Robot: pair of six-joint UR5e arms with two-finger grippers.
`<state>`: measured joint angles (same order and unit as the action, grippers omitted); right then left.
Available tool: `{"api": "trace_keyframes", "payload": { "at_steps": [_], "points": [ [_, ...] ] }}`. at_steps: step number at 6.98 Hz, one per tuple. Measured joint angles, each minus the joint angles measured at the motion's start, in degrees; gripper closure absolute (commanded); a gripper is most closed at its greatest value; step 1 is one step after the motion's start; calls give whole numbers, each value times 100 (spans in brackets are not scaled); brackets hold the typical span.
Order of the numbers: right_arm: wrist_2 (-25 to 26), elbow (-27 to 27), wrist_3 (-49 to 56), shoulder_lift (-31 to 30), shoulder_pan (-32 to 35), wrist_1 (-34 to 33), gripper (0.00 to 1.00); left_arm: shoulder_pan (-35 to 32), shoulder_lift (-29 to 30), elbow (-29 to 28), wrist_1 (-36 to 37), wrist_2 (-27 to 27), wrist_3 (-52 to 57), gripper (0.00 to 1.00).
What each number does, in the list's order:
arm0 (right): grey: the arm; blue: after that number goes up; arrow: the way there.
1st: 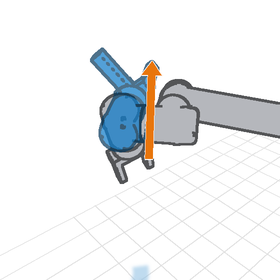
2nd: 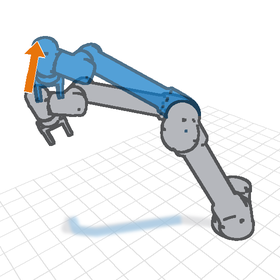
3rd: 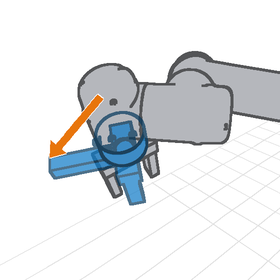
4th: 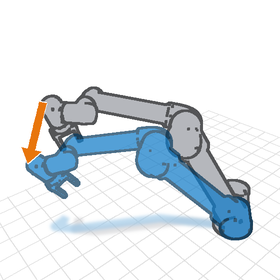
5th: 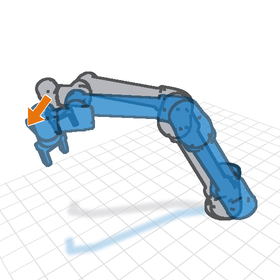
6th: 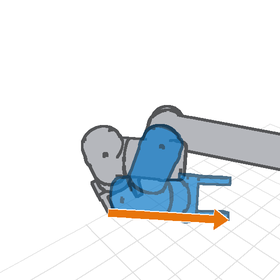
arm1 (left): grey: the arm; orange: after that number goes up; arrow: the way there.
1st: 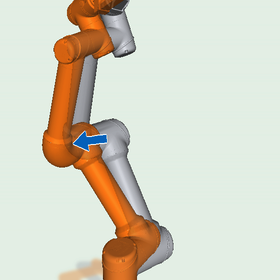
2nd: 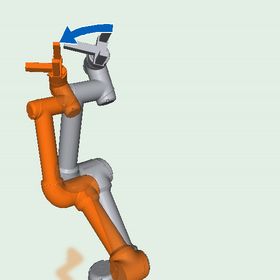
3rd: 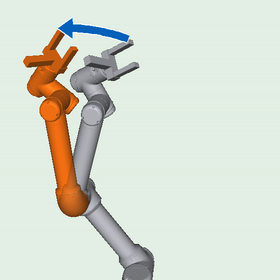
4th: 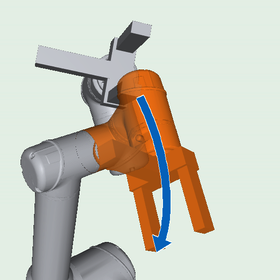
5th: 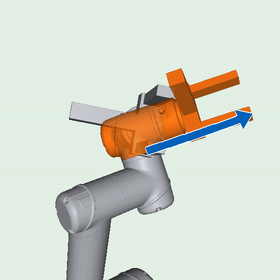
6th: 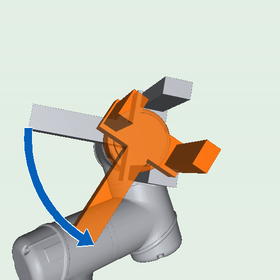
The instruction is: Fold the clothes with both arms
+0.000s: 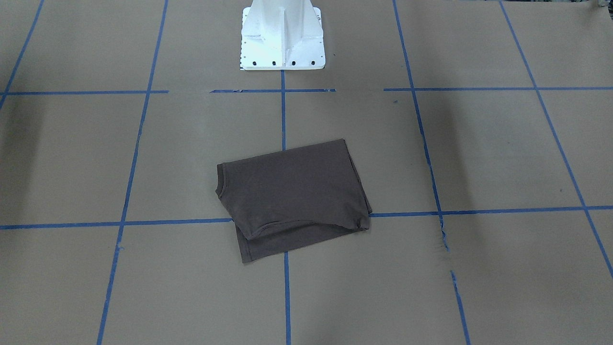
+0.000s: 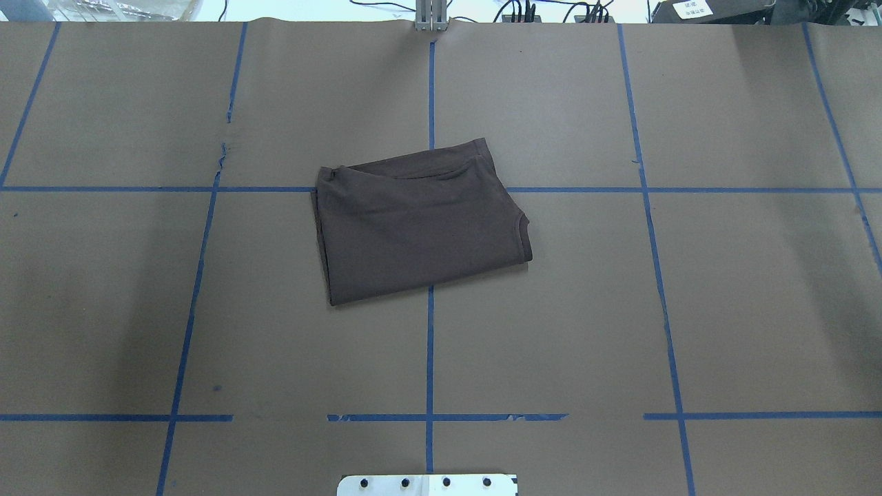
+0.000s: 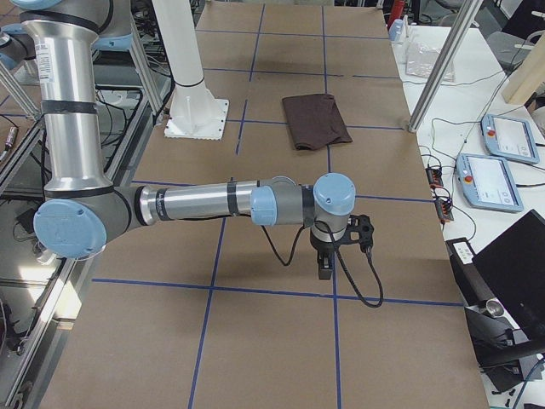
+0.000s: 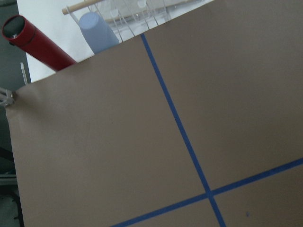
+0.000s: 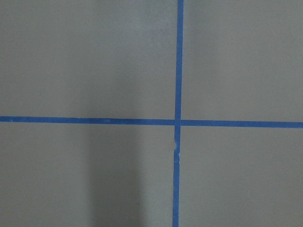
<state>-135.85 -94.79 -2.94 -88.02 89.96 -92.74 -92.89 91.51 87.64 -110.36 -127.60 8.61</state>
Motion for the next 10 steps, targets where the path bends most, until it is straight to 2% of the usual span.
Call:
{"api": "trace_keyframes", "payload": {
  "at_steps": [3, 5, 7, 10],
  "points": [
    [-78, 54, 27, -229, -13, 2, 0, 15, -96, 409, 1513, -78, -19, 0],
    [-91, 57, 57, -343, -13, 11, 0, 73, -98, 787, 2491, -417, -35, 0],
    [-68, 61, 72, -571, -8, 44, 0, 139, -112, 843, 2681, -534, -32, 0],
    [-28, -24, -21, -846, 181, 479, 0, 157, -116, 838, 2702, -523, -18, 0]
  ]
}}
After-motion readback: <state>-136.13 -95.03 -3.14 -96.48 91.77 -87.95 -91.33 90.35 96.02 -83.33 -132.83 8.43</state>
